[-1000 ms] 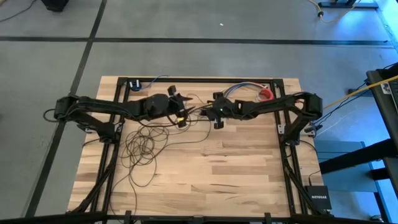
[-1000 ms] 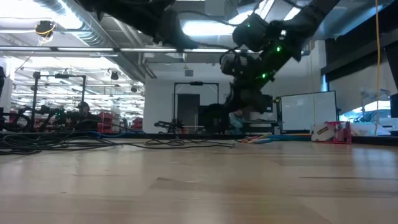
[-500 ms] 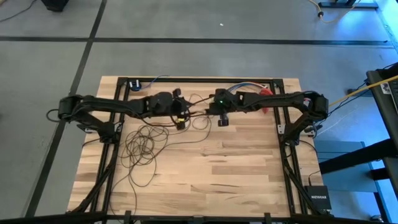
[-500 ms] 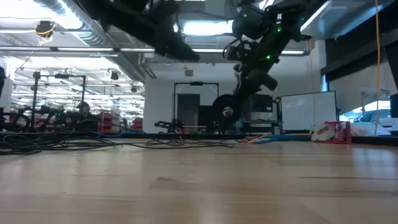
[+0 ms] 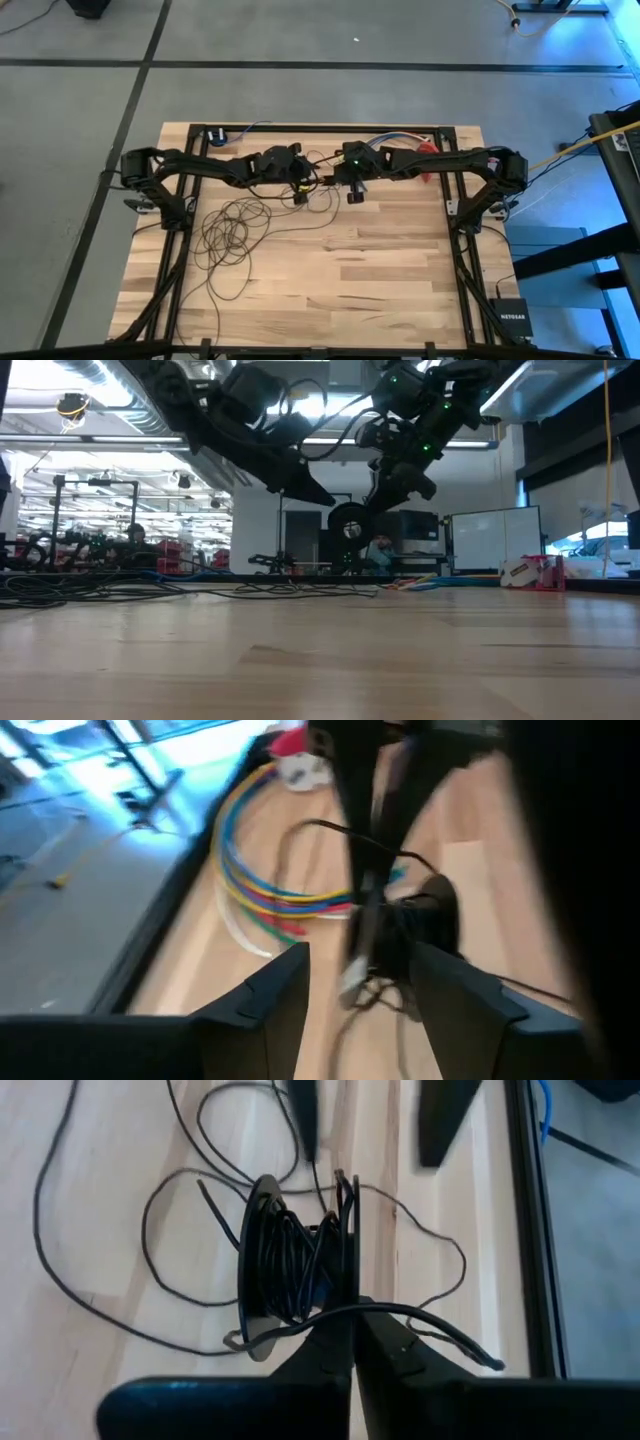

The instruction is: Coiling cords

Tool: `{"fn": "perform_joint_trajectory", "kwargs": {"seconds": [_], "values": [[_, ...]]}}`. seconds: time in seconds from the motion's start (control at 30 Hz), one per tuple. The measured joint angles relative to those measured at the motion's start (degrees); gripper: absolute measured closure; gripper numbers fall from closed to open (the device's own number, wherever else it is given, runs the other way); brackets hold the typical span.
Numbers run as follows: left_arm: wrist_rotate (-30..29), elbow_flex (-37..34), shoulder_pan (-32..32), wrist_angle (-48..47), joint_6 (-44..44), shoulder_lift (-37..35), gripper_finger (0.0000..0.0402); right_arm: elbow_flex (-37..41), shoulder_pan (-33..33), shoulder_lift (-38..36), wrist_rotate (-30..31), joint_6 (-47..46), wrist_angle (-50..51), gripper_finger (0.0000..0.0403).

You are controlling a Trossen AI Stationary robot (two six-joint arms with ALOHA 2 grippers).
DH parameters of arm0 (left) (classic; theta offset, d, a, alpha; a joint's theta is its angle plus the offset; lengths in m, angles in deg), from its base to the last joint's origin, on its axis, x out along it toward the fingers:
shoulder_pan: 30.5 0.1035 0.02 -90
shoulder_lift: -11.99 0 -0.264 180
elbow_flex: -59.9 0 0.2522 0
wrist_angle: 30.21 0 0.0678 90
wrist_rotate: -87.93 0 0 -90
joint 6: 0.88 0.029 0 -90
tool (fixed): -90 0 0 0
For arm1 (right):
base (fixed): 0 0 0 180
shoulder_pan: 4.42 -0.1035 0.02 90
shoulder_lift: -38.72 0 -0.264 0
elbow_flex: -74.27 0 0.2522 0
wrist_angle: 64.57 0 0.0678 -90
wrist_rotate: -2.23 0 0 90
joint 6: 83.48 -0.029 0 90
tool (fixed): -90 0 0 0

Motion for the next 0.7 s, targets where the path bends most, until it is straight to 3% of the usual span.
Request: {"fn": "perform_joint_trajectory", "kwargs": {"seconds": [0.13,0.4,0.7], "values": [[0.43,0.02,0.24,-0.37,0.76,0.55,0.0234,0.0,-0.02,0.0,-0.44,0.04,-0.54,0.0401],[-8.04,1.3,-0.51,-23.24,-2.13,-11.65,0.0234,0.0,0.0,0.0,-0.17,0.15,-0.64,0.0401],[-6.03,-6.38,3.72,-19.3,-1.78,-13.7,0.0234,-0.01,0.0,0.0,-0.22,0.2,-0.69,0.0397]]}}
